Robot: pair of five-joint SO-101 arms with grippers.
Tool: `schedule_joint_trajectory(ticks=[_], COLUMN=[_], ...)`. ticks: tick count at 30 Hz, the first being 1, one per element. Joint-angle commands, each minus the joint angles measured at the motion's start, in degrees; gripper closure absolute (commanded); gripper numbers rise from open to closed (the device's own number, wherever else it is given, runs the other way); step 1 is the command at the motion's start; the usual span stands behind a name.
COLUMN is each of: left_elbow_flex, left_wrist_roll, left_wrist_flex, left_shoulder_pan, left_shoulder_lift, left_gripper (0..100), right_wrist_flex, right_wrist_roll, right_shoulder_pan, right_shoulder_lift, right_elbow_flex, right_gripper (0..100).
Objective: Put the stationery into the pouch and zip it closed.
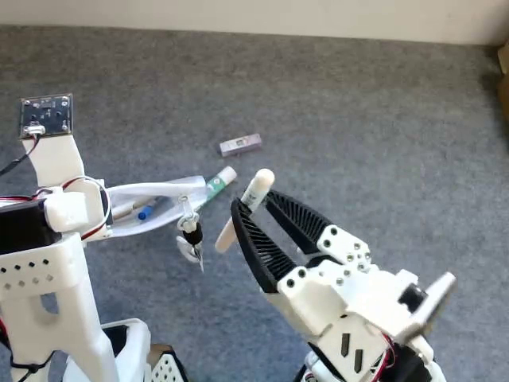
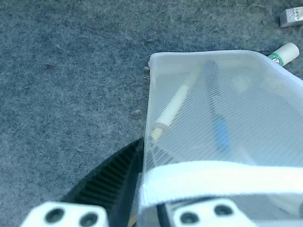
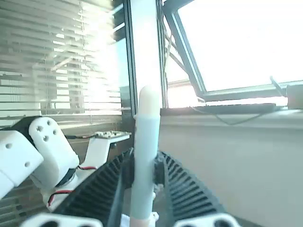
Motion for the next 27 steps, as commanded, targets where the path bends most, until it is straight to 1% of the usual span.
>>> schedule_joint_trajectory(ticks=[1, 8, 14, 27], left_elbow_flex=[0.48, 0.48, 0.48, 0.48], left_wrist_roll=[-0.62, -0.62, -0.62, -0.62], left_wrist_flex=[-0.88, -0.79, -0.79, -0.88], left_shoulder_pan=[-0.92, -0.92, -0.92, -0.92], left_shoulder_lift=[-0.04, -0.04, -0.22, -0.13], left_gripper=[99, 99, 99, 99], right_wrist_flex=[-8.92, -22.11, -27.91, -36.26], right_wrist_roll=[3.52, 6.95, 6.95, 6.51], right_shoulder_pan=[-0.75, -0.48, -0.4, -0.75], right_shoulder_lift=[6.81, 17.89, 21.76, 31.16], right_elbow_flex=[-0.75, -1.27, -1.36, -1.36], right_gripper=[99.5, 99.5, 99.5, 99.5])
